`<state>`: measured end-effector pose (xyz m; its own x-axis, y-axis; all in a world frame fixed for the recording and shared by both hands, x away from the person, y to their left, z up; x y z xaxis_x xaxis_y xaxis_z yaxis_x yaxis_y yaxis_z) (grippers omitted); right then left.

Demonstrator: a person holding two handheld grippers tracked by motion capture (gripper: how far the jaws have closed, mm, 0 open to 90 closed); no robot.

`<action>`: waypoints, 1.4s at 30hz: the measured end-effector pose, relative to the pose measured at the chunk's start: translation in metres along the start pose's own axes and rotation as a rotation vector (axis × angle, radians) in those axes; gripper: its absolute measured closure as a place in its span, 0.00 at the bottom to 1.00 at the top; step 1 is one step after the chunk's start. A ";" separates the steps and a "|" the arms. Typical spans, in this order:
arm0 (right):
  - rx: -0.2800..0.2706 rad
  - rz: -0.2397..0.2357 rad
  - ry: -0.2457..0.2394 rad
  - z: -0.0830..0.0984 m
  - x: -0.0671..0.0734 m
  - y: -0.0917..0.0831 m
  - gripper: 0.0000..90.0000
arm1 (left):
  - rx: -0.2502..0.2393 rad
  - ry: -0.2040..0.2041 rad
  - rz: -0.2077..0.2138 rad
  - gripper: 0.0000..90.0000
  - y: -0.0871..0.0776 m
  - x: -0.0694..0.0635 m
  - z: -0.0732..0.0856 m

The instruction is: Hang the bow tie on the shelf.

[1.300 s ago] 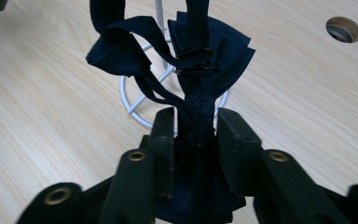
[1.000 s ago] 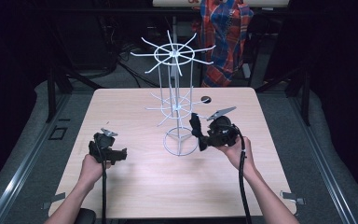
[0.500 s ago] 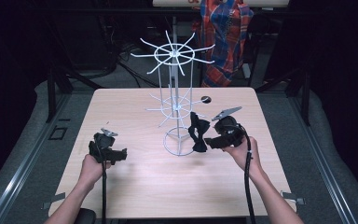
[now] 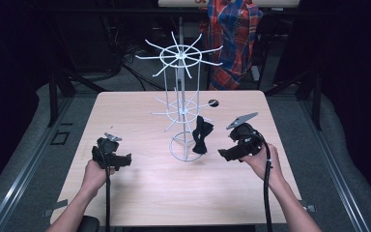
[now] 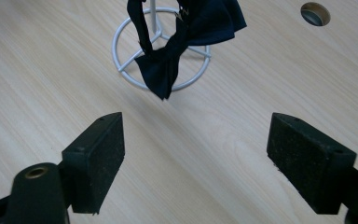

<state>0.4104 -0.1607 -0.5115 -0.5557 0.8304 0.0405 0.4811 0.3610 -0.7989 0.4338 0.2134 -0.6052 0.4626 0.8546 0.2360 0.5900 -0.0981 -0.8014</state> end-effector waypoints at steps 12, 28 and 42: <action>-0.001 0.036 0.007 0.024 -0.015 -0.015 0.15 | -0.004 -0.001 -0.003 0.17 -0.001 0.000 0.000; 0.037 0.058 0.050 0.062 -0.031 -0.022 0.13 | -0.004 0.001 -0.003 0.17 -0.002 0.000 0.000; 0.135 0.072 0.055 0.099 -0.035 0.003 0.13 | -0.010 0.006 -0.002 0.17 -0.001 -0.002 -0.002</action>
<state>0.3640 -0.2304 -0.5747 -0.4837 0.8752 0.0100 0.4204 0.2423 -0.8744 0.4336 0.2113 -0.6034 0.4654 0.8518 0.2405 0.5976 -0.1020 -0.7953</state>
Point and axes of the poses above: each handheld gripper's, and its own axes: y roughly forward along the jaws, z roughly out of its underside, x roughly to its left, the point moved 10 cm from there along y, roughly forward along the jaws, and after that the axes turned 11 degrees about y, right-handed, at the moved point
